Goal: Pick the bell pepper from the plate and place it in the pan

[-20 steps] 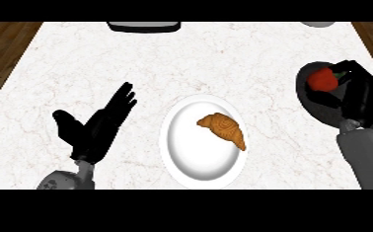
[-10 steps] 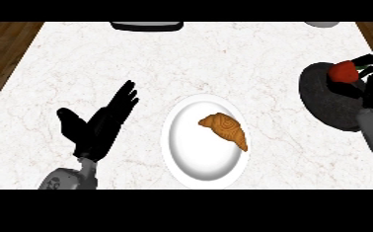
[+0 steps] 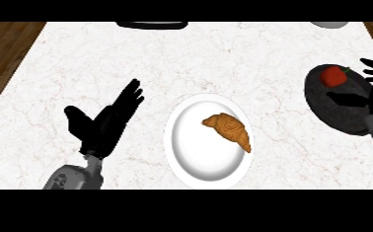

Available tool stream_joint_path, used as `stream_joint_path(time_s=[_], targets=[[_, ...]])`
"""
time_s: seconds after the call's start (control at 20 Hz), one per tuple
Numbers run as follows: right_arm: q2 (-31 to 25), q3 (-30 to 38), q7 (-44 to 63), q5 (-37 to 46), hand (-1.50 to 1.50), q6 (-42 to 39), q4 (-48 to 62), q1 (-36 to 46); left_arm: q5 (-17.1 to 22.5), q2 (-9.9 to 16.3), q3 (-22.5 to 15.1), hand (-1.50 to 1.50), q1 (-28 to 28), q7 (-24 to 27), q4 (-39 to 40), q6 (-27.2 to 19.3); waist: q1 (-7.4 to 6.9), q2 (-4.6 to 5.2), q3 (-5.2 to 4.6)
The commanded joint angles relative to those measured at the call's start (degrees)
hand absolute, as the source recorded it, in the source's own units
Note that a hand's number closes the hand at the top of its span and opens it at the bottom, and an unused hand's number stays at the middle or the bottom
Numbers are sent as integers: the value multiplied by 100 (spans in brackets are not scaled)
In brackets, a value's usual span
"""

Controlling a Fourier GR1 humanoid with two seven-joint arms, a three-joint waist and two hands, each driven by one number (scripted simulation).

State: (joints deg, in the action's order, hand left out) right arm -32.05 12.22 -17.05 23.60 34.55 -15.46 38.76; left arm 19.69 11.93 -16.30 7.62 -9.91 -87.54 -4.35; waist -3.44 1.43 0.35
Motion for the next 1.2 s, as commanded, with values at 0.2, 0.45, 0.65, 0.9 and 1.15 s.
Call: stream_joint_path(time_s=[0.2, 0.45, 0.65, 0.9, 1.15], targets=[[314, 1183, -1497, -1292, -150, -642, -269, 119, -31, -13, 36, 0, 26, -90, -21, -28, 110, -29, 14], [-237, 1839, -1784, -1996, -150, -2028, 83, -116, 32, 48, 208, 0, 30, -62, -8, 30, 153, -38, 2], [-757, 1897, -1765, -2091, -150, -3273, 388, -279, -74, -65, 86, 0, -130, 89, 108, 47, 151, -35, -1], [-999, 1885, -2382, -2092, -150, -4304, 548, -825, -86, -32, 73, 0, -308, 39, -187, 54, 121, -54, 5], [-1294, 1905, -2978, -2139, -150, -5336, 632, -1444, -220, -35, 85, 0, -338, 64, -121, 32, 215, -69, 3]])
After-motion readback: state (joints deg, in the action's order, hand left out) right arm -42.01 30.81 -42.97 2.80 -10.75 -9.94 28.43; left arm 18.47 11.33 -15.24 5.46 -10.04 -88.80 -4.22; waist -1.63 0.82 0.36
